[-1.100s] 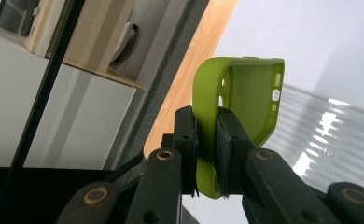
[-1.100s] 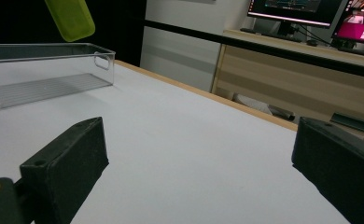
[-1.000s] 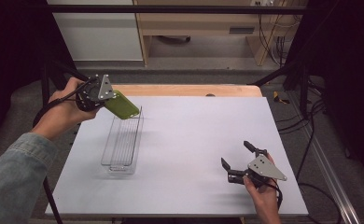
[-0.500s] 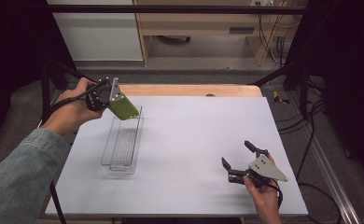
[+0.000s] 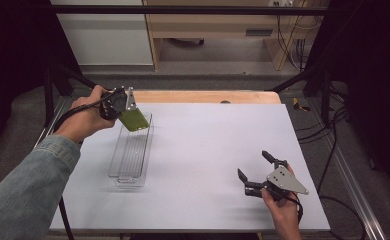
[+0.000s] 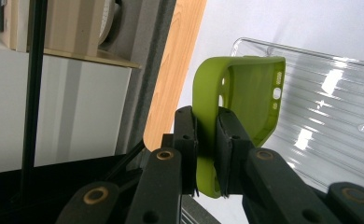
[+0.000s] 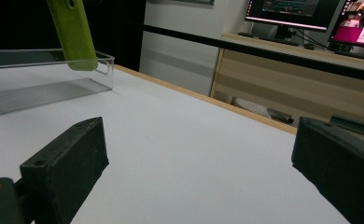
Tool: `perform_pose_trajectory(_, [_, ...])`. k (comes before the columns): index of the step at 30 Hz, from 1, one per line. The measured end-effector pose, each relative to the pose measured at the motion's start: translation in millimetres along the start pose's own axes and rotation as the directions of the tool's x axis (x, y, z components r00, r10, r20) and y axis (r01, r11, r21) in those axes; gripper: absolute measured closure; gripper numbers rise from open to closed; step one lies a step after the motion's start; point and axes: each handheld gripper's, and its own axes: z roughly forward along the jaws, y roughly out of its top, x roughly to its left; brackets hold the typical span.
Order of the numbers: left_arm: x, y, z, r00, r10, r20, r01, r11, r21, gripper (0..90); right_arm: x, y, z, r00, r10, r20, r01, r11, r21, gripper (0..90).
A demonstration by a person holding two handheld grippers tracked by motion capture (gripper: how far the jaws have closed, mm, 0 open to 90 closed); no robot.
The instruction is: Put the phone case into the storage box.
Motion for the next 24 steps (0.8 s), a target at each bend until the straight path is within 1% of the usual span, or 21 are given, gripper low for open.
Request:
perform_pose_trajectory(4, [-0.4,0.6,4.7,1.0,0.004,0.001,-0.004,0.9999,-0.011,79.8,0.3,0.0,0.0,1.0,-0.002,-0.002,0.002,1.0,0.0,3.7])
perform_pose_trajectory(11, [-0.6,-0.4,14.4,1.0,0.005,0.009,-0.005,1.0,0.006,79.8,-0.1,0.0,-0.4,1.0,0.0,-0.002,0.0,1.0,-0.001,3.7])
perform_pose_trajectory(19, [-1.3,0.8,17.7,0.9999,0.005,0.011,-0.005,0.9999,0.013,79.8,-0.3,-0.1,-0.5,1.0,-0.002,0.0,0.002,1.0,0.0,3.7])
perform_pose_trajectory(24, [-1.9,0.1,20.6,0.9999,0.008,0.01,-0.008,0.9997,0.021,79.8,-0.7,-1.1,0.0,1.0,-0.006,0.005,0.006,1.0,0.015,3.3])
